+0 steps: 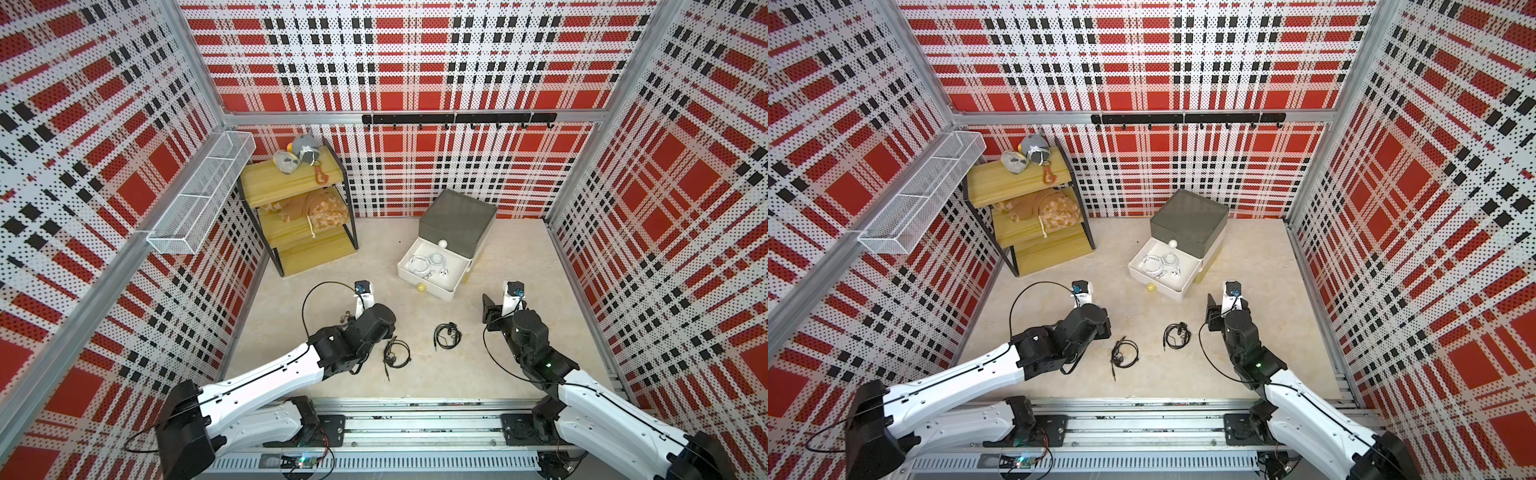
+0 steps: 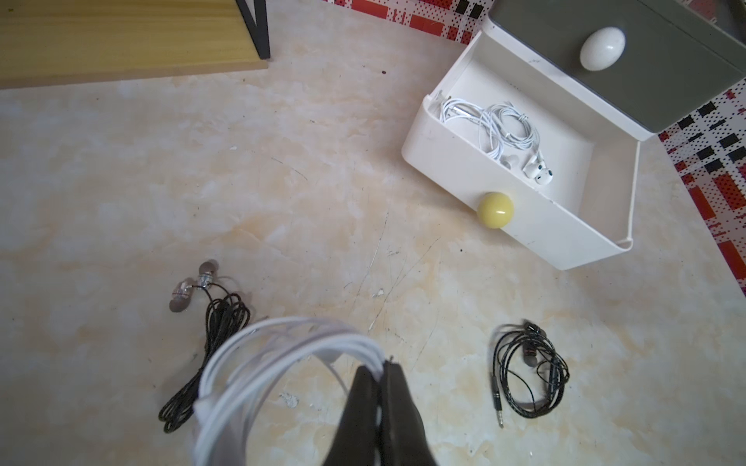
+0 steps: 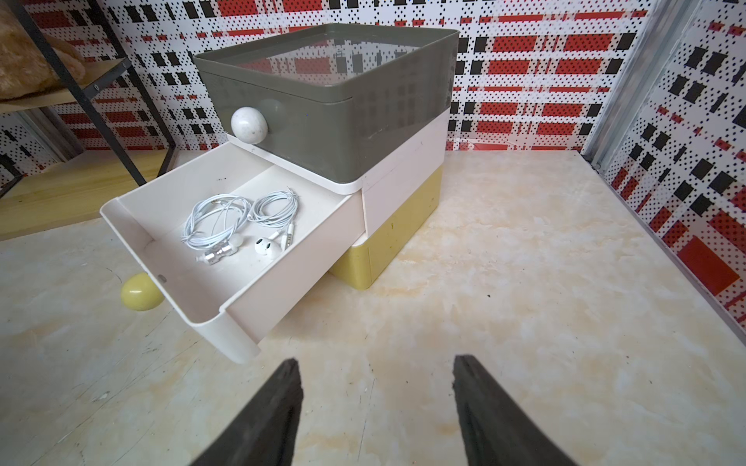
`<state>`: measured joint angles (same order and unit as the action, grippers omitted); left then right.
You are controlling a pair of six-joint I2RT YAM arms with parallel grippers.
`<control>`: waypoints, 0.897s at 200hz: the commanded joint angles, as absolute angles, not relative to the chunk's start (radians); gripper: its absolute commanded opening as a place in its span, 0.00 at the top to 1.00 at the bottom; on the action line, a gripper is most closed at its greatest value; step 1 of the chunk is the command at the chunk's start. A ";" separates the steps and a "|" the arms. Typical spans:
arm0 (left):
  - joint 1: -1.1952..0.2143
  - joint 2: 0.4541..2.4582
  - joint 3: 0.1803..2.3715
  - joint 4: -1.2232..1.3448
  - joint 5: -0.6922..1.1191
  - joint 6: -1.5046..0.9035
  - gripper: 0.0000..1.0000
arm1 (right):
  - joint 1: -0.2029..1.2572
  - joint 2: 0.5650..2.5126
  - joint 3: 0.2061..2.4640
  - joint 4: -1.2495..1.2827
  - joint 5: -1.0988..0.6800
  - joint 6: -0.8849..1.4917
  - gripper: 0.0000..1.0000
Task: Place the wired earphones into the drawer by color
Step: Pick up the wired earphones from the center of the board, then place the wired earphones in the drawer.
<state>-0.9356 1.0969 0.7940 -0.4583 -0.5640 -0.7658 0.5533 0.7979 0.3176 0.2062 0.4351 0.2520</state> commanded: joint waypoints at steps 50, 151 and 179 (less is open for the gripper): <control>-0.915 1.248 0.994 -0.341 -0.568 -0.601 1.00 | 0.549 0.778 0.309 0.201 0.438 0.261 0.34; -0.858 1.462 1.179 -0.117 -0.444 -0.496 1.00 | 0.548 0.782 0.310 0.203 0.444 0.261 0.34; -0.838 1.531 1.216 -0.065 -0.398 -0.486 1.00 | 0.548 0.782 0.308 0.204 0.445 0.261 0.34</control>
